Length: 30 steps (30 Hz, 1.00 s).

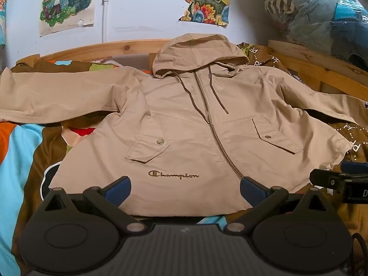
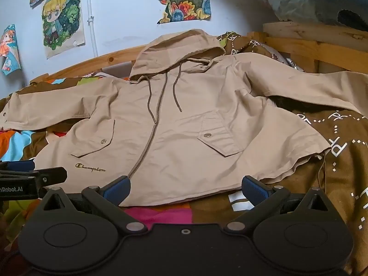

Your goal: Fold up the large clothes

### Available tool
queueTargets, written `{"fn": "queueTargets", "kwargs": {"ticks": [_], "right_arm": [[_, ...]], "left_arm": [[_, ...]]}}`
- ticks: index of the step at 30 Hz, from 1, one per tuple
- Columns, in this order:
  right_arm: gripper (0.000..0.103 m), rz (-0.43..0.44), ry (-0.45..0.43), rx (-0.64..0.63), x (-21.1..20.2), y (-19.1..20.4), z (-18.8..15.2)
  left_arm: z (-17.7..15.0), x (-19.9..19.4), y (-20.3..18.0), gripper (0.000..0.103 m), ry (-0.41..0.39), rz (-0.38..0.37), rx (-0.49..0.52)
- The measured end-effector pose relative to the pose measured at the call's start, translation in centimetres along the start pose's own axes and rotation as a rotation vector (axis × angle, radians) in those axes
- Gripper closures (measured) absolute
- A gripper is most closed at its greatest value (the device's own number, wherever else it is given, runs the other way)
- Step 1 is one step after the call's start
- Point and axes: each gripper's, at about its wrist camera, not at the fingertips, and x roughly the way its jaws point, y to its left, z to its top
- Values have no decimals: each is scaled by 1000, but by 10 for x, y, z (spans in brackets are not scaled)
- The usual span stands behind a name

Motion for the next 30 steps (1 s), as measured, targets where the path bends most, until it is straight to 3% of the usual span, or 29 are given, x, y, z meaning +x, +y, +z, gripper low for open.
{"fn": "queueTargets", "kwargs": {"ticks": [30], "right_arm": [[1,-4,13,4,2,-1,-1]], "left_arm": [[-3,5,-1,1,-5,7,15]]}}
